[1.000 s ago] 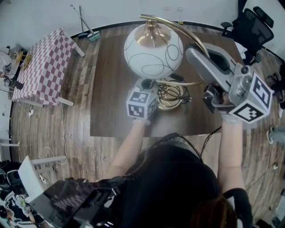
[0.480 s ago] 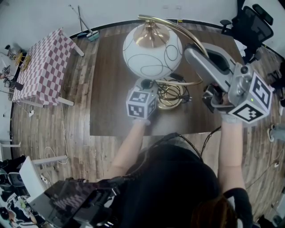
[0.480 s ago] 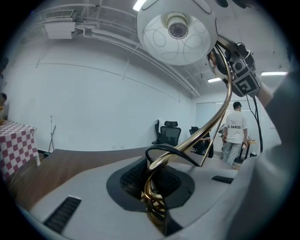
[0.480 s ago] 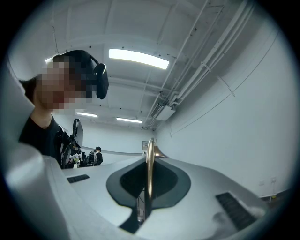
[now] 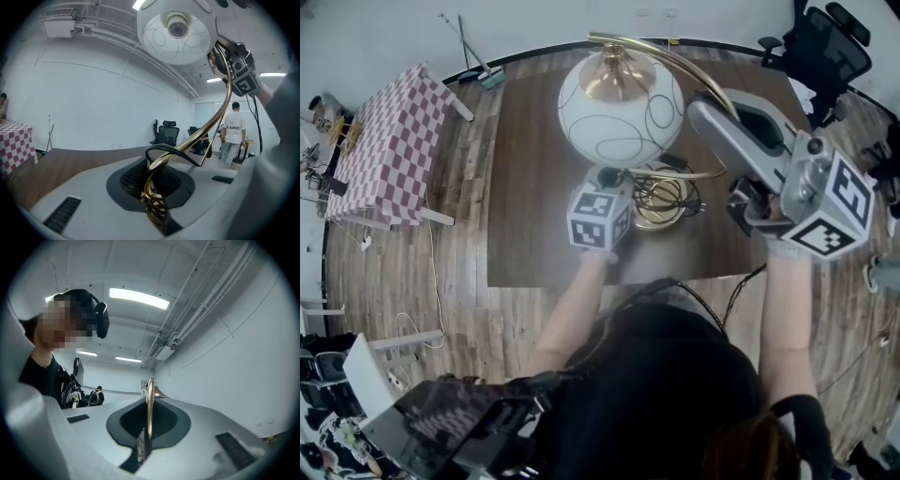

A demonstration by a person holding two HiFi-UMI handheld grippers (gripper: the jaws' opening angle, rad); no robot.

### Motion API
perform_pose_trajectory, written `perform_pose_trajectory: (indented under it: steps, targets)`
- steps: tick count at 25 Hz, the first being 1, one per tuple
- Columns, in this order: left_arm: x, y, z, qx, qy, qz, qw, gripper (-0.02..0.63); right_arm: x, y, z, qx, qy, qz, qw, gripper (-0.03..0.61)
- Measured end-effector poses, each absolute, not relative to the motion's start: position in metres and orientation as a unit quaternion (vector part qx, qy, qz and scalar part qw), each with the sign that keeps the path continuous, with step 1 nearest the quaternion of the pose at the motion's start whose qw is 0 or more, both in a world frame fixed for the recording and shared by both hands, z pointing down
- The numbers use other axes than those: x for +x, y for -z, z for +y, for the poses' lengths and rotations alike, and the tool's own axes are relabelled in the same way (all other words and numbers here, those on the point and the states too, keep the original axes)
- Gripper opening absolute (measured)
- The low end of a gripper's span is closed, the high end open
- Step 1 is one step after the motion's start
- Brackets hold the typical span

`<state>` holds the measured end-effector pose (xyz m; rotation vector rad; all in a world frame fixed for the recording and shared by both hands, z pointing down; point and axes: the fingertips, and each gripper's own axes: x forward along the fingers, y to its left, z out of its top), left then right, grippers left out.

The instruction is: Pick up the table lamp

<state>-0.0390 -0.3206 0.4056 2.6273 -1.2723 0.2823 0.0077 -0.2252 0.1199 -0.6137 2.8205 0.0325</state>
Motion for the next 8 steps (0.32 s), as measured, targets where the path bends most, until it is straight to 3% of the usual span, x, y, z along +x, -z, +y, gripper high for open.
perform_pose_trajectory:
  steps: [8]
  targets:
    - [-0.0436, -0.4096, -0.3233, 0.891, -0.099, -0.431, 0.104, 0.029, 0.0027, -0.1207, -0.2267, -0.214, -0.009, 0.969, 0.124, 0.000]
